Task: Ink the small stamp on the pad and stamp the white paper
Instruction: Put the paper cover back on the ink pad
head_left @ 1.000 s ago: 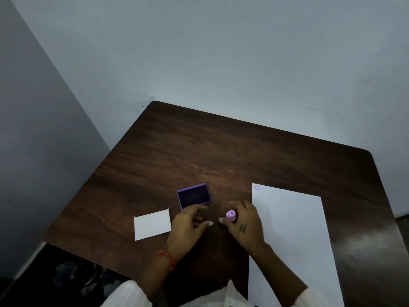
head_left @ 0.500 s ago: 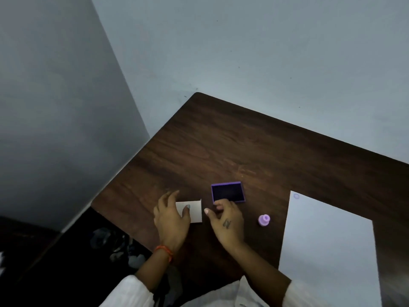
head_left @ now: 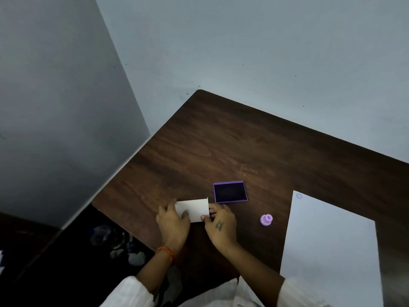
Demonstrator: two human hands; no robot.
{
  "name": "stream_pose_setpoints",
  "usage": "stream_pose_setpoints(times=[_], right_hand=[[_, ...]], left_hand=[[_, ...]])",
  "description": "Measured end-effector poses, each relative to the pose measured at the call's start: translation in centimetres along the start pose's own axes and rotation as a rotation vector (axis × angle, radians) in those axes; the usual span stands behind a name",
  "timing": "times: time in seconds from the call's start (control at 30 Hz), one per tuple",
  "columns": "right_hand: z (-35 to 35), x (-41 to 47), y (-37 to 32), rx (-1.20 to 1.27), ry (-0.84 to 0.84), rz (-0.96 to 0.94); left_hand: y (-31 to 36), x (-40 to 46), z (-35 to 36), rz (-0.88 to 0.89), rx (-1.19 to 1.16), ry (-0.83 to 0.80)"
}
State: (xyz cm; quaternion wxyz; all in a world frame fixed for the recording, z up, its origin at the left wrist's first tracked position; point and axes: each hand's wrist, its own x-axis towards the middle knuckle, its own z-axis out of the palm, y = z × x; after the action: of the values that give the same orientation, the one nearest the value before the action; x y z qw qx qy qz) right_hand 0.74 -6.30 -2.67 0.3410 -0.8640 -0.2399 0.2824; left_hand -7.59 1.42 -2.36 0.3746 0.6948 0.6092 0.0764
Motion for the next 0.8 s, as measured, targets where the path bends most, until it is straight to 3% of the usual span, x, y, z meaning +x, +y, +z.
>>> stream_pose_setpoints(times=[0.27, 0.47, 0.8], right_hand=[[-4.1, 0.9, 0.9, 0.212, 0.182, 0.072], [-7.1, 2.3, 2.0, 0.186, 0.29, 0.122], [-7.3, 3.7, 3.0, 0.067, 0.248, 0.181]], left_hand=[[4.2, -1.0, 0.7, 0.131, -0.142, -0.023], [7.2, -1.2, 2.9, 0.148, -0.164, -0.101], [8.0, -1.5, 5.8, 0.083, -0.111, -0.133]])
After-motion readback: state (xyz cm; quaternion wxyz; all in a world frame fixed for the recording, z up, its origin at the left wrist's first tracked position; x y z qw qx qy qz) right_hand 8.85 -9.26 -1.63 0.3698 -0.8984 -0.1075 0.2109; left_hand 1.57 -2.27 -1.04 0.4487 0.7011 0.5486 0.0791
